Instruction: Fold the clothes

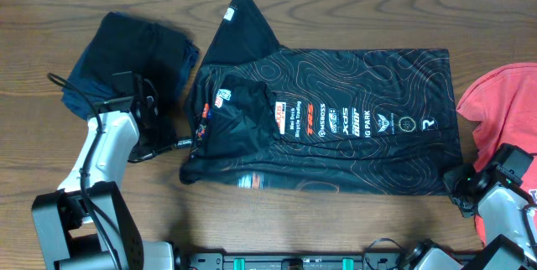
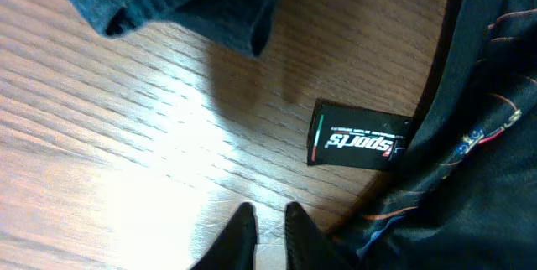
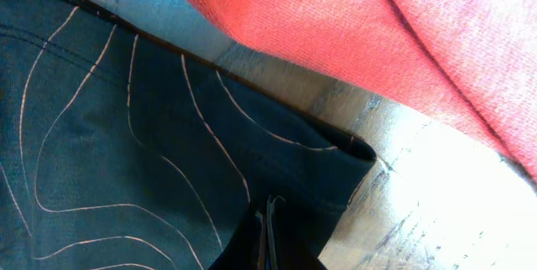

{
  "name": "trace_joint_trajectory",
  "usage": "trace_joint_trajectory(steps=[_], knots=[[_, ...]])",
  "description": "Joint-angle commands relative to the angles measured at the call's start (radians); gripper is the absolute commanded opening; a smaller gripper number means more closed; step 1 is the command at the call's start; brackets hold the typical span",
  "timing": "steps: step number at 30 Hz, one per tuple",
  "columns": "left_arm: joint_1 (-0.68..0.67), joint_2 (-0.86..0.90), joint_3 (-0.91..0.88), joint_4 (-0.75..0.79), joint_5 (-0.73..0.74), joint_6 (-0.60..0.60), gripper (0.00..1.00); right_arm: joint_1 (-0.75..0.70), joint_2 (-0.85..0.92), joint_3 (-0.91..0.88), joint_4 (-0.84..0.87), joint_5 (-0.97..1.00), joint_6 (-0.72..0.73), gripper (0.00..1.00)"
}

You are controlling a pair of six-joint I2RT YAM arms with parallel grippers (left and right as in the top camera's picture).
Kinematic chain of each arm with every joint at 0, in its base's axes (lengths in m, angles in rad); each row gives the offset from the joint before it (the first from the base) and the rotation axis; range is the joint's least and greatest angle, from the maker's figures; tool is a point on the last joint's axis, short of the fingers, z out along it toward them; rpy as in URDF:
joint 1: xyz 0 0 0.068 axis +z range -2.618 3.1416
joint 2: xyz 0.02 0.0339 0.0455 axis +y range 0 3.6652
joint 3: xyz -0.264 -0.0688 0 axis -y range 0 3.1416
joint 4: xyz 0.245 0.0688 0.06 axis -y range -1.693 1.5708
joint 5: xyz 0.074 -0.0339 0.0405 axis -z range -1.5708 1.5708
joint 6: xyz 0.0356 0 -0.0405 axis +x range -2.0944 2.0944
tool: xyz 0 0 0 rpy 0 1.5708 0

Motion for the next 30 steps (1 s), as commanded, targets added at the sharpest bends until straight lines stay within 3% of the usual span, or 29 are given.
trace_joint_trajectory(steps=[1,4,7,8,10,17,30], knots=[[0.005,0.002,0.013,-0.033,-0.047,0.030,0.17,0.014,0.066,-0.086,-0.026,0.042,0.014,0.01],[0.005,0.002,0.013,-0.066,-0.056,0.016,0.17,0.014,0.066,-0.086,-0.026,0.042,0.014,0.01],[0.004,0.002,0.013,-0.124,0.030,0.011,0.17,0.014,0.066,-0.086,-0.026,0.042,0.014,0.01],[0.004,0.002,0.013,-0.166,0.079,0.011,0.25,0.014,0.066,-0.086,-0.026,0.042,0.014,0.01],[0.004,0.002,0.013,-0.229,0.119,0.010,0.29,0.014,0.066,-0.086,-0.026,0.042,0.014,0.01],[0.004,0.002,-0.035,-0.323,0.193,0.011,0.29,0.014,0.066,-0.086,-0.026,0.042,0.014,0.01],[0.003,0.002,-0.286,0.047,0.194,-0.148,0.29,0.014,0.066,-0.086,-0.026,0.042,0.010,0.02]])
